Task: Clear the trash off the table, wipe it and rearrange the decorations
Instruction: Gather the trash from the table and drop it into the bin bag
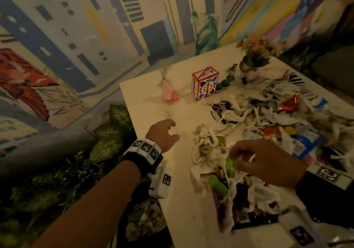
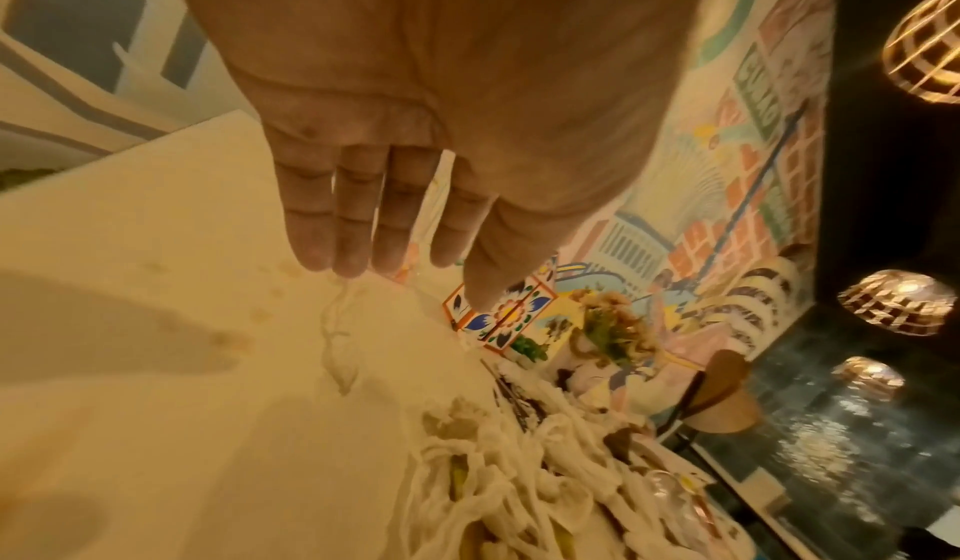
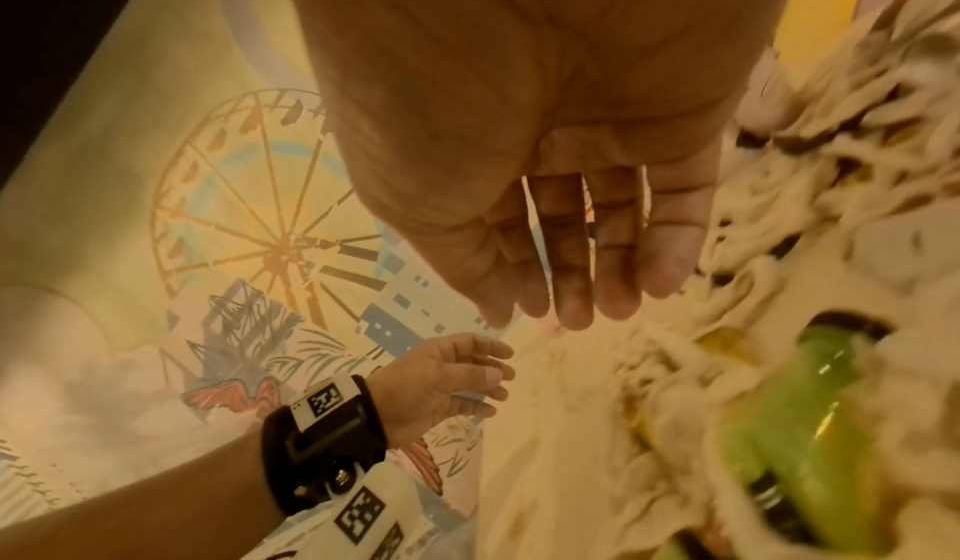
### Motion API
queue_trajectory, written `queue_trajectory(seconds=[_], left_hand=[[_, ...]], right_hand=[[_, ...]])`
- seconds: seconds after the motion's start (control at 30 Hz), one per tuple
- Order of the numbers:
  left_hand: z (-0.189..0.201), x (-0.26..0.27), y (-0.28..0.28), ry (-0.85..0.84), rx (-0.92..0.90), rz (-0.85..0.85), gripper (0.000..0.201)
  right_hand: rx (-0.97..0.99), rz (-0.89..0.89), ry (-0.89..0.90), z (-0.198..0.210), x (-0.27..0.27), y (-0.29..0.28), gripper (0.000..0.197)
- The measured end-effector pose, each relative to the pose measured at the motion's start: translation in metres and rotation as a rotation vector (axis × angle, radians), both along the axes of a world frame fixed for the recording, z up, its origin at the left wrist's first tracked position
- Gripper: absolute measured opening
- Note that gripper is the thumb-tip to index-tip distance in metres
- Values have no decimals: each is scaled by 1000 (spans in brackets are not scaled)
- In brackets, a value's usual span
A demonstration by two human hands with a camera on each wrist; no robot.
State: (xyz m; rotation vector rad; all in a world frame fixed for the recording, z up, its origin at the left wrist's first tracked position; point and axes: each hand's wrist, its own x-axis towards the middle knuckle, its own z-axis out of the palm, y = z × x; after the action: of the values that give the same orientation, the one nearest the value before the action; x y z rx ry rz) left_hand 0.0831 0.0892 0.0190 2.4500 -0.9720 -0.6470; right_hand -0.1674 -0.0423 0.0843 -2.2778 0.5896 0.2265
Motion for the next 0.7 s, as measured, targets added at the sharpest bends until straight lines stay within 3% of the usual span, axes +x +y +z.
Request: queue_trajectory(seconds=[0.1,0.27,0.43,0.6,0.7], left_hand=[[-18,6,-40,12,170,43,61],[-47,7,-81,-8,447,66,72],[-64,31,-92,-79,618,23,85],[-51,8,-113,-145,497,-67,55],[-41,-26,-105,58,377,-123,70]], right_hand=[[-41,68,114,-4,-16,-26,28],[-167,325,322,-27,-38,-39,86],[-271,402,412,-57,-43,-45,111],[-299,376,441,-87,-46,-46,122],[-301,348,455,-98,-40,-50,125]])
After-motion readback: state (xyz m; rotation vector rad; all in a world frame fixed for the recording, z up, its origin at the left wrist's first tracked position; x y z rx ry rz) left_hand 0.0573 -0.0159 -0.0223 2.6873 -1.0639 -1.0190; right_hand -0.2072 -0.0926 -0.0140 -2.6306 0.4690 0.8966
